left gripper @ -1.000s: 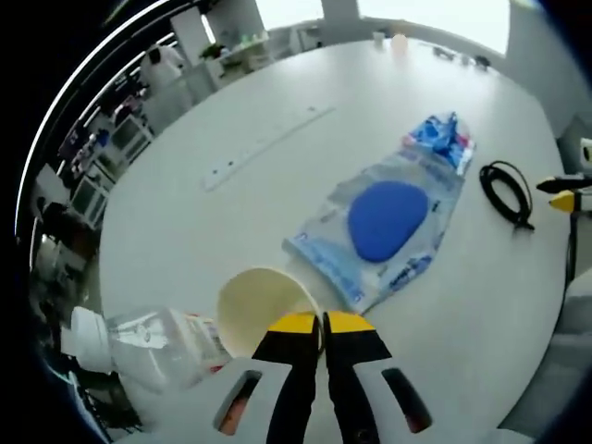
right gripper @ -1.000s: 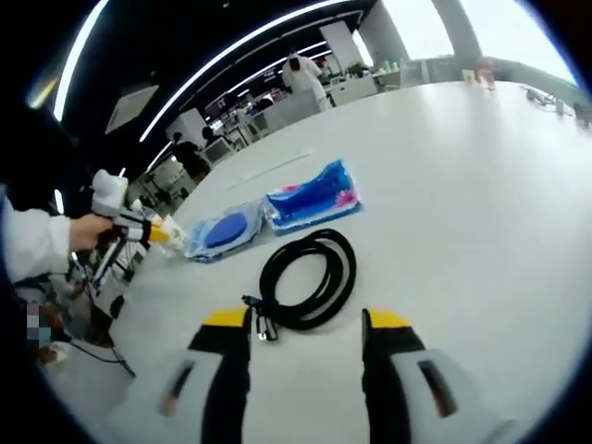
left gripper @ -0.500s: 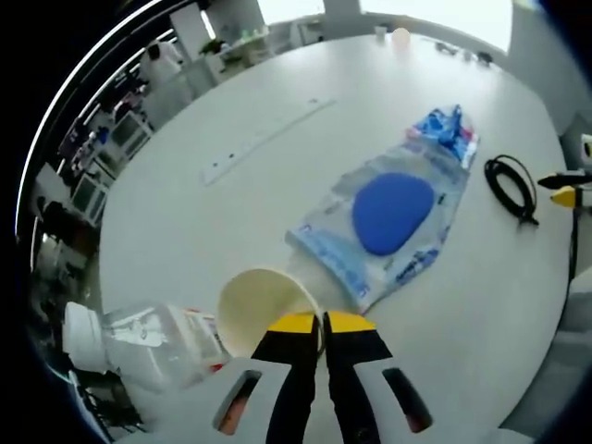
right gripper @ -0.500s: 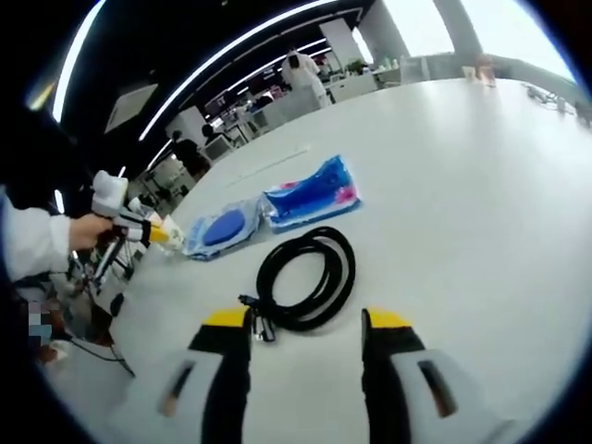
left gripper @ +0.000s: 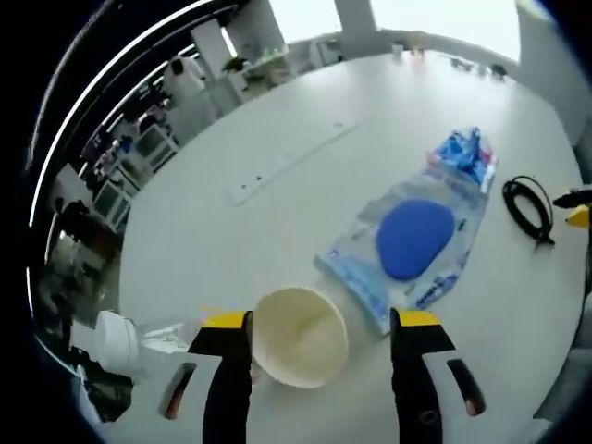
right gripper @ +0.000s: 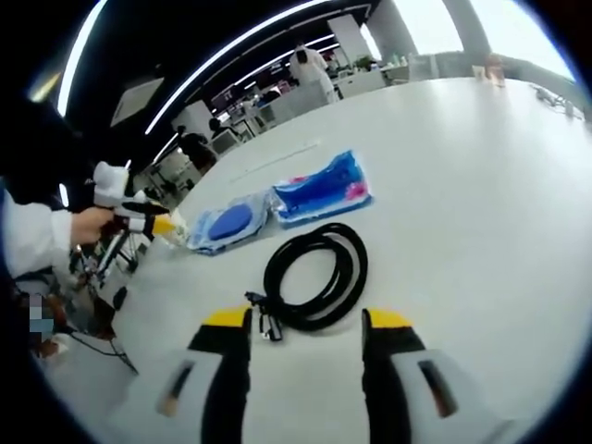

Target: Arrange the tabletop items into an orderly group along one side of the table until the central work area is clear of visible clutter.

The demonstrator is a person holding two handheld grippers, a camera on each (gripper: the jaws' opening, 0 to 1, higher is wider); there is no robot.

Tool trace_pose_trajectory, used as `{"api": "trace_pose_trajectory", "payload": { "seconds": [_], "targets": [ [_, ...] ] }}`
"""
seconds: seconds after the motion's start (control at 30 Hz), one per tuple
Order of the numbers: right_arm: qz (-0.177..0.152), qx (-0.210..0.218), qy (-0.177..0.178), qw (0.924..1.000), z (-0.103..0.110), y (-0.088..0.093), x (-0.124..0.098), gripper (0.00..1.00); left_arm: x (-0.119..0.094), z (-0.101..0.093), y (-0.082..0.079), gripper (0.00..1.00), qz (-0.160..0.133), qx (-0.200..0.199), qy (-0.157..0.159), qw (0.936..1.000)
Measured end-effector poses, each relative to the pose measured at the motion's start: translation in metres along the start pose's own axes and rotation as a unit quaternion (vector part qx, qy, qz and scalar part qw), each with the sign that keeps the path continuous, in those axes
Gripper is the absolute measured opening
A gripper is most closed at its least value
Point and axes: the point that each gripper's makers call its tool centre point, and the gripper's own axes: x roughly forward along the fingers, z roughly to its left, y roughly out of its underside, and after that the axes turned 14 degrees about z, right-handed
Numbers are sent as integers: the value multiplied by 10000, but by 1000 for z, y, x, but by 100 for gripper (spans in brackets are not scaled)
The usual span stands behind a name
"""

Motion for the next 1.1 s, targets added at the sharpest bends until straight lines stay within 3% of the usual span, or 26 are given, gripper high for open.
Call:
{"api": "trace_pose_trajectory", "payload": {
  "seconds": [0.27, 0.5, 0.67, 0.87, 1.1],
  "targets": [
    [-6, -25, 2, 10000, -1, 0, -3, 46, -13, 3, -4, 74, -306, -239, -100, 9992],
    [3, -68, -19, 10000, 1, 2, -6, 46, -27, -1, 1, 76, -543, -309, -119, 9980],
    [5, -111, -50, 9999, 4, 4, -8, 46, -39, -6, 14, 79, -595, -787, -94, 9951],
    [33, -202, -75, 9998, 7, 8, -12, 46, -47, -18, 31, 84, -657, -819, -83, 9944],
    [1, -266, -32, 9996, 5, 8, -20, 47, -57, -25, 54, 93, -746, -1525, 161, 9854]
  ]
}}
